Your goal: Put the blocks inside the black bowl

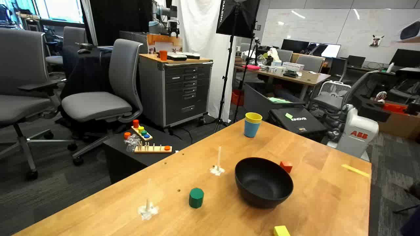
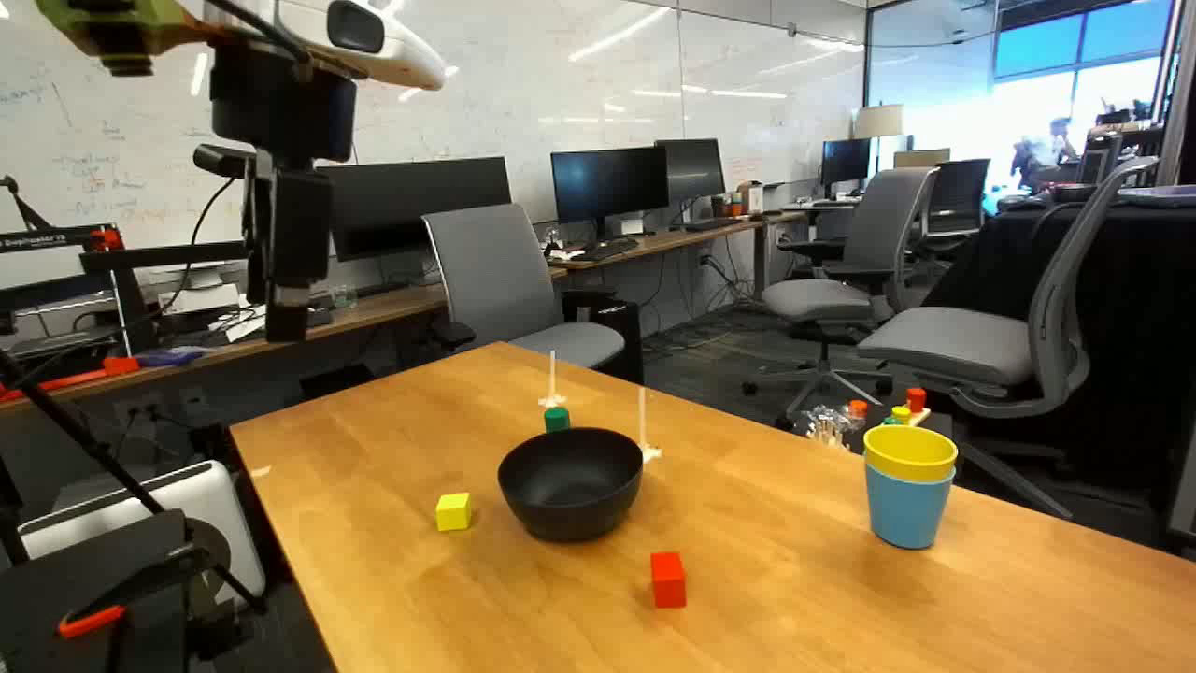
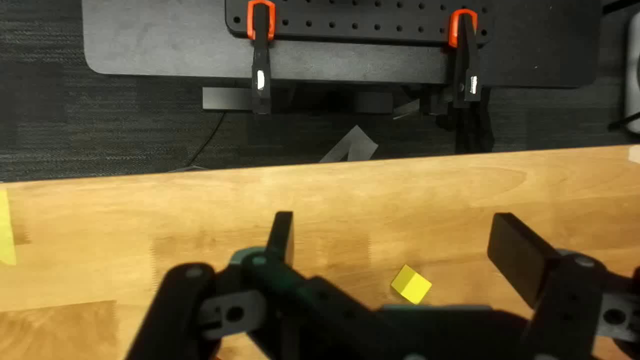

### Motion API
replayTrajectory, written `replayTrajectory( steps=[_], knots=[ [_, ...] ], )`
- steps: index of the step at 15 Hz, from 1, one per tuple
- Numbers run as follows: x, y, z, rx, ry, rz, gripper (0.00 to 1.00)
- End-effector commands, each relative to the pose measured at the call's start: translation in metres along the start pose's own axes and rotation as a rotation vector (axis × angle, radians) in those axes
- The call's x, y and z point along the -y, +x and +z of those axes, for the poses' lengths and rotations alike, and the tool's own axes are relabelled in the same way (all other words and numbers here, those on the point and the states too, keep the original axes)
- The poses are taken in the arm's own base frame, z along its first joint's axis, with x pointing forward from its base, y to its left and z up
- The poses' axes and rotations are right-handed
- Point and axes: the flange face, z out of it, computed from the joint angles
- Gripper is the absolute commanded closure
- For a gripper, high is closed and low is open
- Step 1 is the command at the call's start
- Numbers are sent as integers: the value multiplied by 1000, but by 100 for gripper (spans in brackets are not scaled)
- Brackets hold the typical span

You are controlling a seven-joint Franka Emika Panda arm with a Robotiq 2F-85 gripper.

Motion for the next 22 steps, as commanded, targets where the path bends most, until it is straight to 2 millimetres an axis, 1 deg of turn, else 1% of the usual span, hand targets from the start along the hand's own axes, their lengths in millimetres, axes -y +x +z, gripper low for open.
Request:
replayTrajectory(
  steps=[1, 19, 21, 22],
  knots=[
    [0, 0, 0, 1, 0, 0, 0],
    [0, 0, 0, 1, 0, 0, 0],
    [-4, 0, 8, -29, 12, 7, 0],
    [-5, 0, 17, -38, 27, 18, 0]
  ],
)
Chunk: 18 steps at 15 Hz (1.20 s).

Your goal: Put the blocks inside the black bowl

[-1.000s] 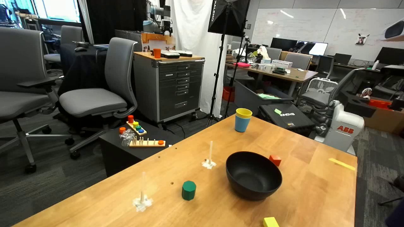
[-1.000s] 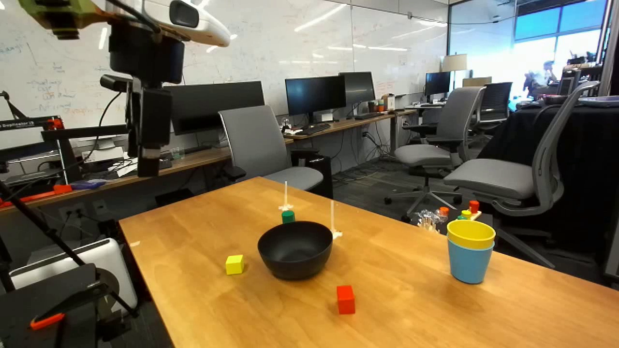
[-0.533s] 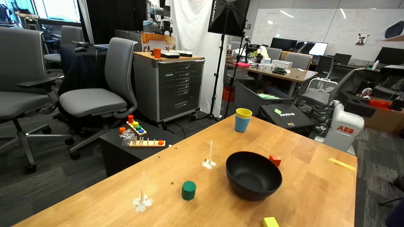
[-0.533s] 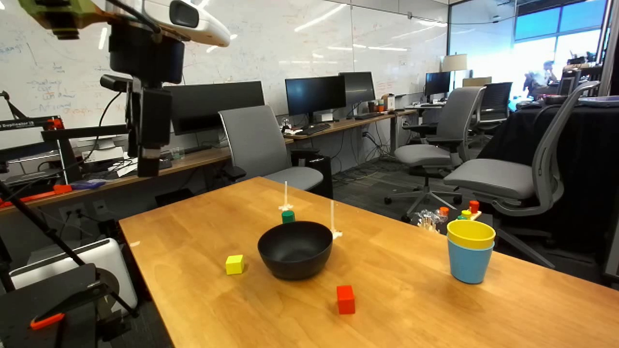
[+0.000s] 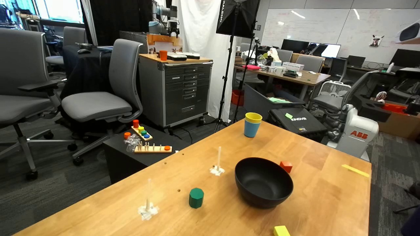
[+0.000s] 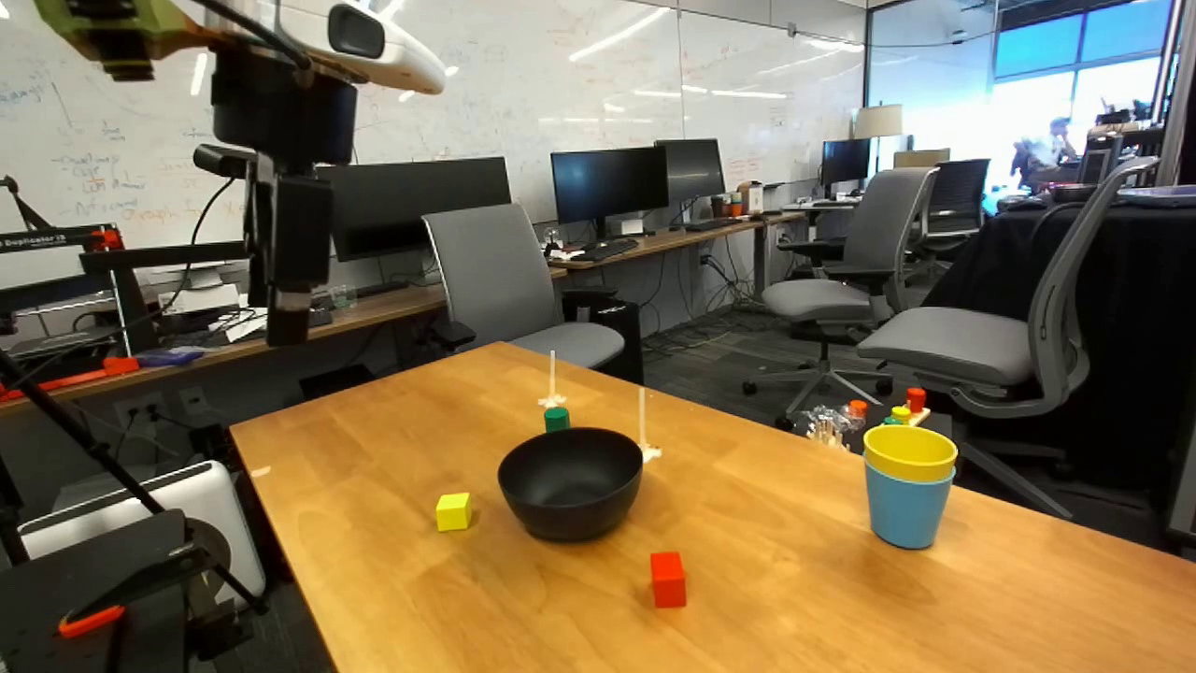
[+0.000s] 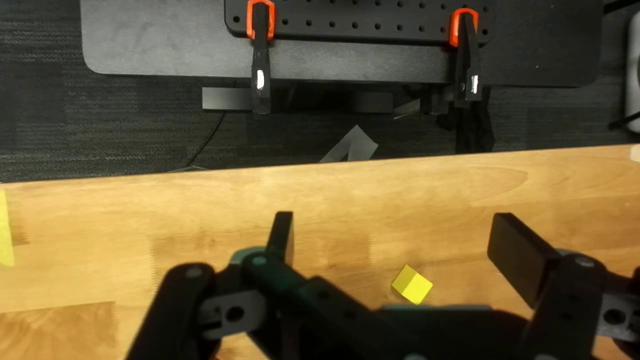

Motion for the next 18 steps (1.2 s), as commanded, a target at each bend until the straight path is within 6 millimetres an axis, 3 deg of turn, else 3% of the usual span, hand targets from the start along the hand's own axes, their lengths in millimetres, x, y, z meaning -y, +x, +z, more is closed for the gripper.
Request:
replayTrajectory(
  steps=[1, 7, 8, 12, 18],
  knots=[
    [-5, -1, 22, -32, 38, 16, 0],
    [6, -1, 79, -143, 109, 82, 0],
    [7, 15, 75, -164, 120, 91, 0],
    [21, 34, 89, -264, 155, 138, 0],
    [66, 51, 125, -285, 185, 128, 0]
  ],
)
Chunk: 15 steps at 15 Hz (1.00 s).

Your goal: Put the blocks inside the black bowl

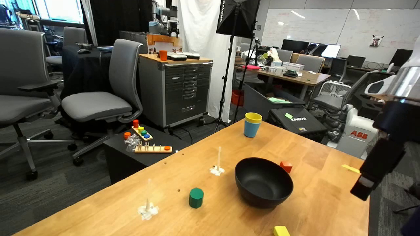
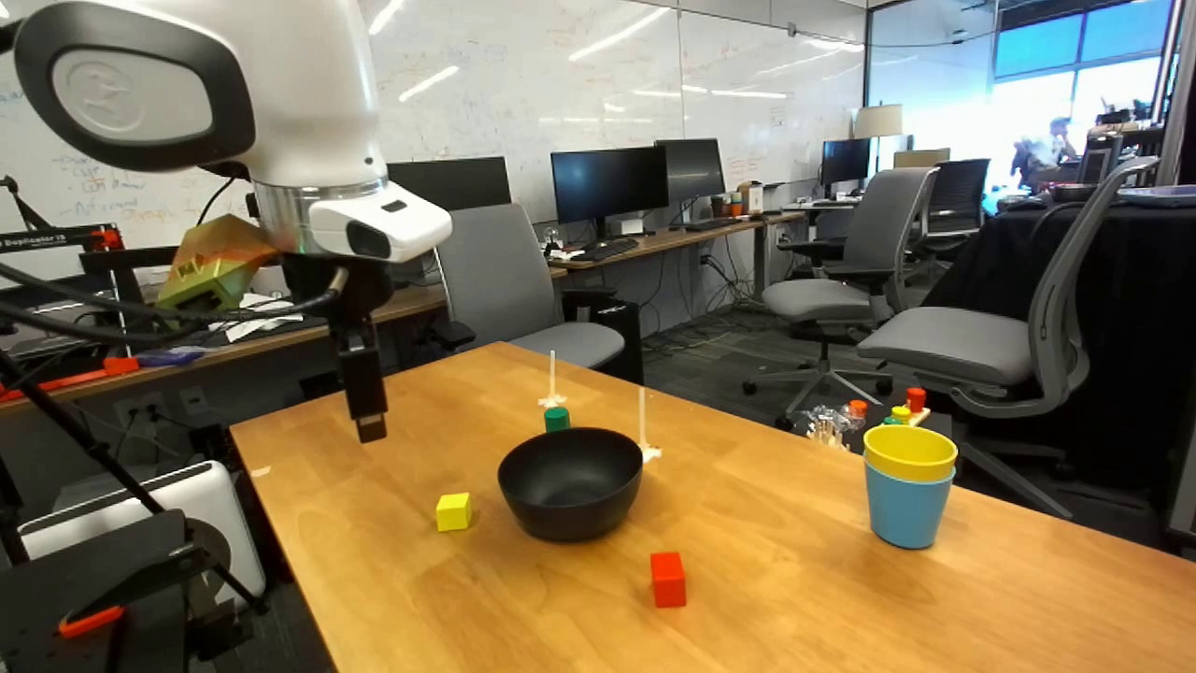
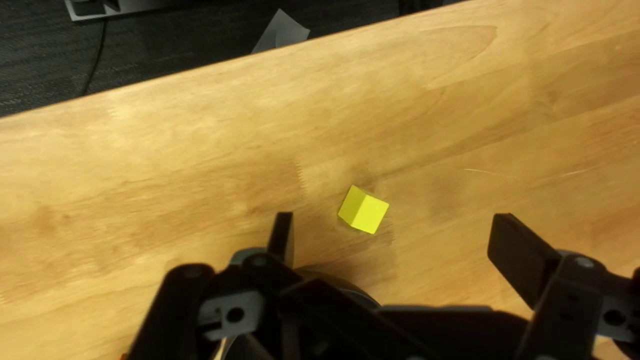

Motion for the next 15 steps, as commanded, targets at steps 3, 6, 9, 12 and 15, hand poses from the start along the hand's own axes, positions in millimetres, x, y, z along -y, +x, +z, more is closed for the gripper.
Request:
replayTrajectory(
  steps=[3, 6, 9, 12, 15],
  knots=[
    [33, -4, 45, -33, 6, -33, 0],
    [39, -8, 65, -63, -10, -36, 0],
    [38, -12, 80, -105, -20, -34, 0],
    [37, -17, 91, -136, -28, -20, 0],
    [39, -14, 97, -176, -26, 1, 0]
  ],
)
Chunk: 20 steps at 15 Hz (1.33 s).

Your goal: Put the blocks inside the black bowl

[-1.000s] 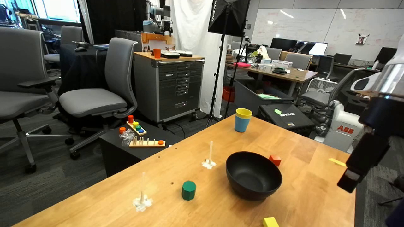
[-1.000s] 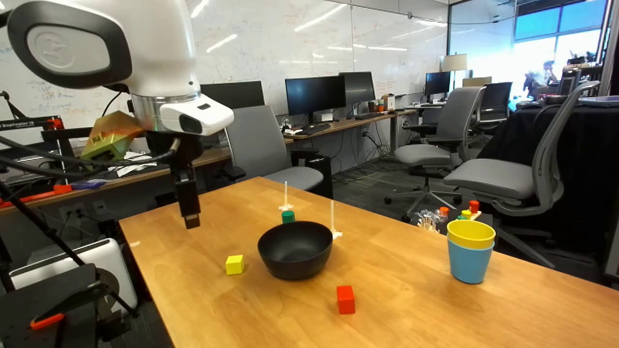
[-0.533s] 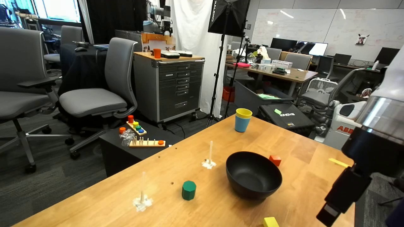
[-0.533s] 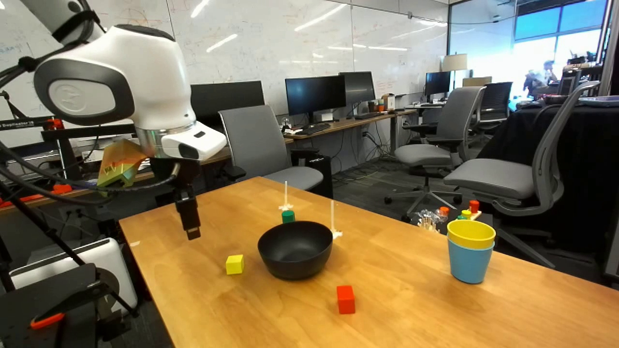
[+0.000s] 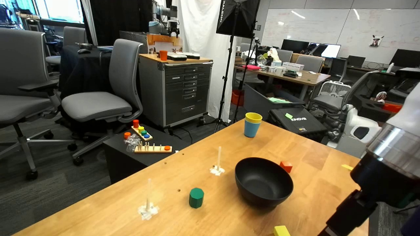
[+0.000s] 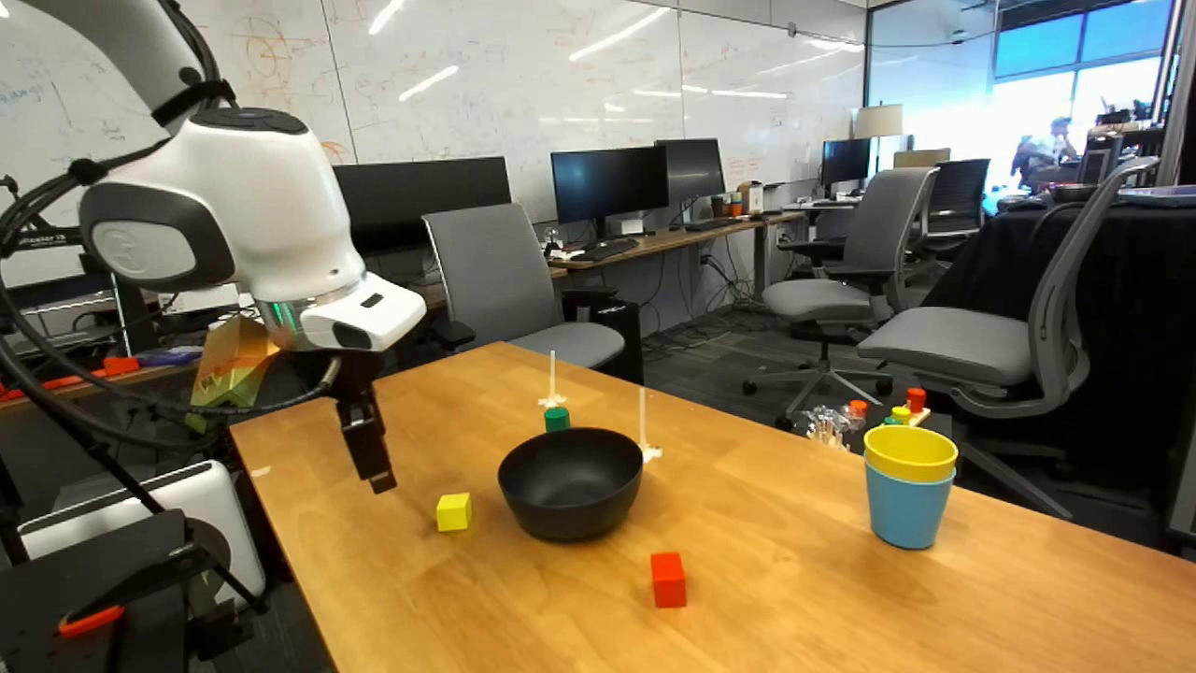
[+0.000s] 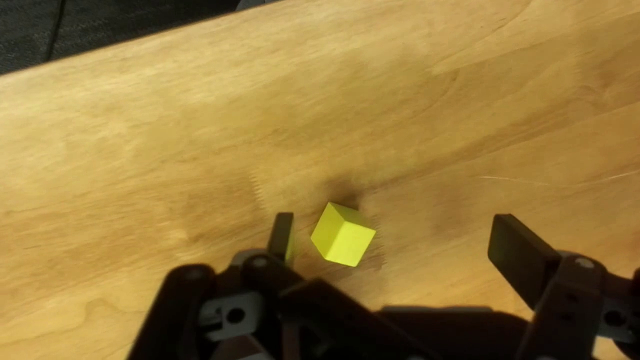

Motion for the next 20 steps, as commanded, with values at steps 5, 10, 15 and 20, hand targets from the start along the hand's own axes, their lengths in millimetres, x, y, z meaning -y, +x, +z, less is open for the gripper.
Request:
replayTrajectory(
  steps=[5, 10, 15, 20],
  knots=[
    [2, 20, 20, -91, -1, 108, 0],
    [-9, 33, 46, -95, -32, 174, 0],
    [-9, 34, 73, -73, -47, 201, 0],
    [-1, 50, 80, -93, -11, 236, 0]
  ],
)
